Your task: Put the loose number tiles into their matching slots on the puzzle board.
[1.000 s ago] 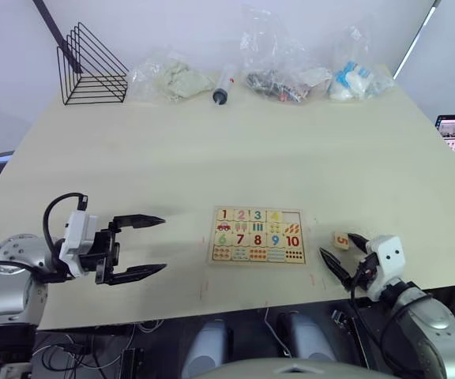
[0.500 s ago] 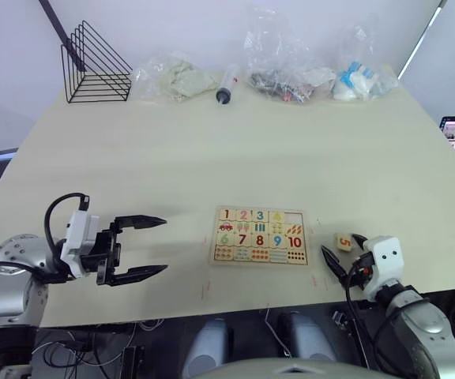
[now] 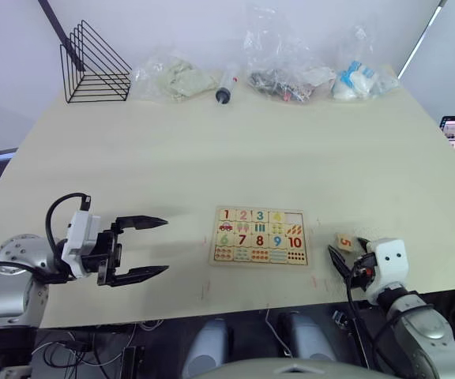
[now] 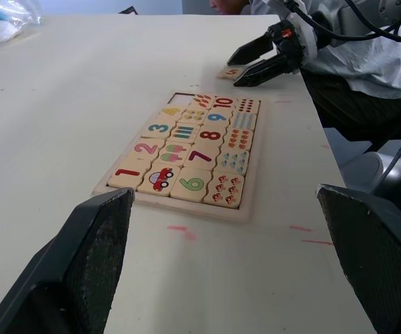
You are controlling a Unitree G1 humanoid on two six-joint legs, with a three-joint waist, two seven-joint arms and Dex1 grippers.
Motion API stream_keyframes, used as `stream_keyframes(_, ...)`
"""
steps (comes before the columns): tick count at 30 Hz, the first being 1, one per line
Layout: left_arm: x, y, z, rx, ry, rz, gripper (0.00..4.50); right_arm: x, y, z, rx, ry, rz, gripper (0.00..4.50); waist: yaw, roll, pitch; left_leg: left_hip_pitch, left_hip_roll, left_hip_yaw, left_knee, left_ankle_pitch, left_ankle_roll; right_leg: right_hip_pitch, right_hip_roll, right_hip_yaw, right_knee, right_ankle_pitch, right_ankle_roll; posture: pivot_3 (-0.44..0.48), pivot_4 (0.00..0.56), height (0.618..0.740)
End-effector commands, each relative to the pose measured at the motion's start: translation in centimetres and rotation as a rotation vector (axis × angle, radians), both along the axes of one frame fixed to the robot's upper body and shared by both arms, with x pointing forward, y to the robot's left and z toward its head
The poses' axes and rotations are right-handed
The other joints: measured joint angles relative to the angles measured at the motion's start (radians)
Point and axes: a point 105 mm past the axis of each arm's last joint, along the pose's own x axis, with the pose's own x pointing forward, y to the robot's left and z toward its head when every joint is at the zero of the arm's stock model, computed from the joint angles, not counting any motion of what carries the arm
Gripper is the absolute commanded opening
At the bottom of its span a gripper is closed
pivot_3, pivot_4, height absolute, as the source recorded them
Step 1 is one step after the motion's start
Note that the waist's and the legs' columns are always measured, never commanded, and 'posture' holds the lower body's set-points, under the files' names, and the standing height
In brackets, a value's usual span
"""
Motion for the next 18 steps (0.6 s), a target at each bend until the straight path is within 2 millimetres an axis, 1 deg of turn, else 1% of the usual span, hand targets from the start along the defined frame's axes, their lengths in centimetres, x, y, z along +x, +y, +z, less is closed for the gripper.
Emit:
stream_keyframes(1,-0.08,-0.06,0.98,0.005,-0.040,-0.007,4.50,-0.35,-0.93,-0.40,-0.029,0.028,-0.034,2.37,0.000,0.000,0.000,0.000,0.000,0.000,0.000,0.000,0.000,0.000,0.000,0.000,0.000,0.000,0.000,0.000,0.150,0.740)
stream_keyframes(13,-0.16,-0.11,0.85,0.003,-0.038,-0.005,4.50,-0.40,-1.29,-0.66,-0.008,0.049,-0.087,2.37,0.000,0.000,0.000,0.000,0.000,0.000,0.000,0.000,0.000,0.000,0.000,0.000,0.000,0.000,0.000,0.000,0.150,0.740)
stream_keyframes(18,-0.18,-0.08,0.77,0.001,-0.037,-0.007,4.50,-0.83,-1.28,-1.18,-0.016,0.073,-0.104,2.37,0.001,-0.001,0.000,0.000,0.000,-0.002,0.000,0.000,0.000,0.000,0.000,-0.001,0.000,0.000,0.000,0.000,0.150,0.740)
